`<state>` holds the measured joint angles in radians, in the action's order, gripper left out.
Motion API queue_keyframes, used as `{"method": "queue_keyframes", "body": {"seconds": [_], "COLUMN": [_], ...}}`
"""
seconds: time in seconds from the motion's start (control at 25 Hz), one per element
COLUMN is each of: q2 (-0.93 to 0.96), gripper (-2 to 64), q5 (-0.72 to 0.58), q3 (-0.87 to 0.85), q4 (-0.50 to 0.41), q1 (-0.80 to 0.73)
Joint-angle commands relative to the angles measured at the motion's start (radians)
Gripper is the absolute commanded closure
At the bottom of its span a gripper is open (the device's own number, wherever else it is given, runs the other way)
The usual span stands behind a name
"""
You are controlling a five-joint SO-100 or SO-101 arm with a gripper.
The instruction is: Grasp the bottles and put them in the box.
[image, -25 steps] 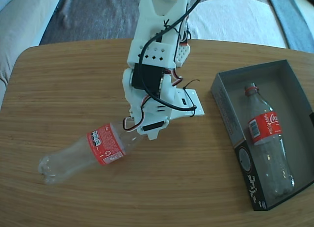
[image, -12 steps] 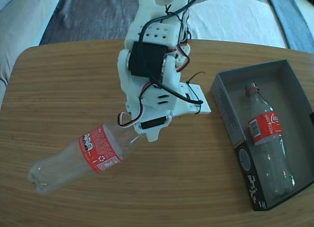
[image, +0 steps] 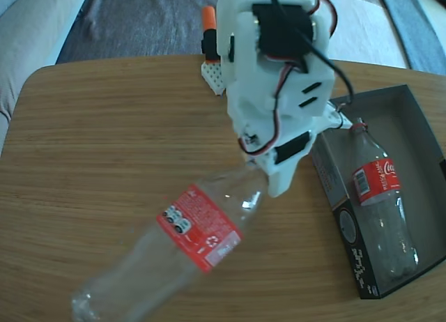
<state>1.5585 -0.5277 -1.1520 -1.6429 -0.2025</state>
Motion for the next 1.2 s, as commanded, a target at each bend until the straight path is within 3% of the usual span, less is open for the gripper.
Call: {"method": "queue_keyframes", "body": {"seconds": [0.0,0.48,0.84,1.16], "q2": [0.017,0.015,-0.003,-0.012], "gripper": [61.7,61.7,61.7,61.7], "q5": [-0.011,-0.009,-0.009,-0.009], "q3": [0.135,0.216,0.210,0.092], "q4": [-0.049,-0.058,-0.043,0.083], "q1": [-0.126,-0.666,-0.914,-1.046]}}
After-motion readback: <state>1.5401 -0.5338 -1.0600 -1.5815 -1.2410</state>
